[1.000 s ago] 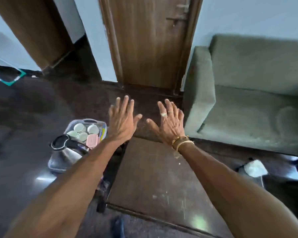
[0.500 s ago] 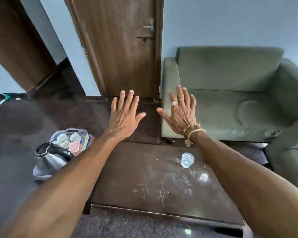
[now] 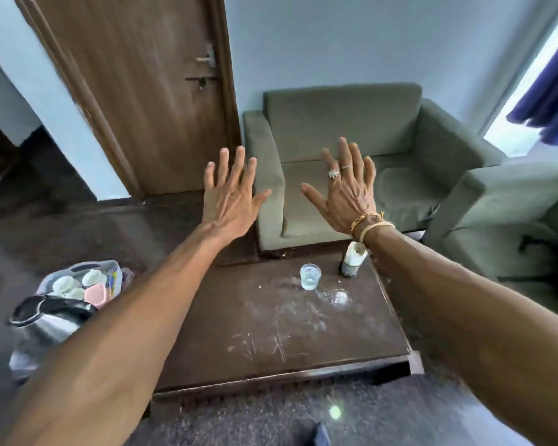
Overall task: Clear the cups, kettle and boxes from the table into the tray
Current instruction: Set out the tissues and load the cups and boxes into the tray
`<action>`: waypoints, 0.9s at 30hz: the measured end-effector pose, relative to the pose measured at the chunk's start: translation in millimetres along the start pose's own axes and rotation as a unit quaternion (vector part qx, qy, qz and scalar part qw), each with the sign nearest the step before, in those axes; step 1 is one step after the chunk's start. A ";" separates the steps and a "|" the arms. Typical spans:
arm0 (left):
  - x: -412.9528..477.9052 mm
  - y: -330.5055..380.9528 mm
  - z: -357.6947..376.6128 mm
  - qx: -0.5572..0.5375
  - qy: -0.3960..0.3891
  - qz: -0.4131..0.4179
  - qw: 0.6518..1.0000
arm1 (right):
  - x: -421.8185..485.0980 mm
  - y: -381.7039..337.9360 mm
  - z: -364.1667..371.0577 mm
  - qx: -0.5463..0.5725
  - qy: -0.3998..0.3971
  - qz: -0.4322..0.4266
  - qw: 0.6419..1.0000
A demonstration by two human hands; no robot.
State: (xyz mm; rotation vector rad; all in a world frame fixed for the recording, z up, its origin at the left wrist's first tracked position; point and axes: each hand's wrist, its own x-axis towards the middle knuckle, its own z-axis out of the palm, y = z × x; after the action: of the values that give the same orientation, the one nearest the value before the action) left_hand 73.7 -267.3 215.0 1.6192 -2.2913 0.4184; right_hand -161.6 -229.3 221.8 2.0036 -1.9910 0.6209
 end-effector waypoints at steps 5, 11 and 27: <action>-0.6 23.5 -5.0 -0.018 -0.007 0.022 1.000 | -18.6 20.3 -20.7 -0.026 0.009 0.030 0.999; 0.6 63.9 10.1 -0.053 -0.047 0.041 0.997 | -36.5 44.9 -20.9 -0.027 0.010 0.058 0.998; 18.4 172.5 152.7 -0.069 -0.200 0.032 0.977 | -47.8 167.5 114.2 -0.011 -0.124 0.082 0.989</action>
State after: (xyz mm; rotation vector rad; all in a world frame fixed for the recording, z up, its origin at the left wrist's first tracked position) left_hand -107.1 -289.4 72.8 1.6855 -2.5952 -0.0629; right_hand -312.6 -245.7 79.3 2.0022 -2.3122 0.3962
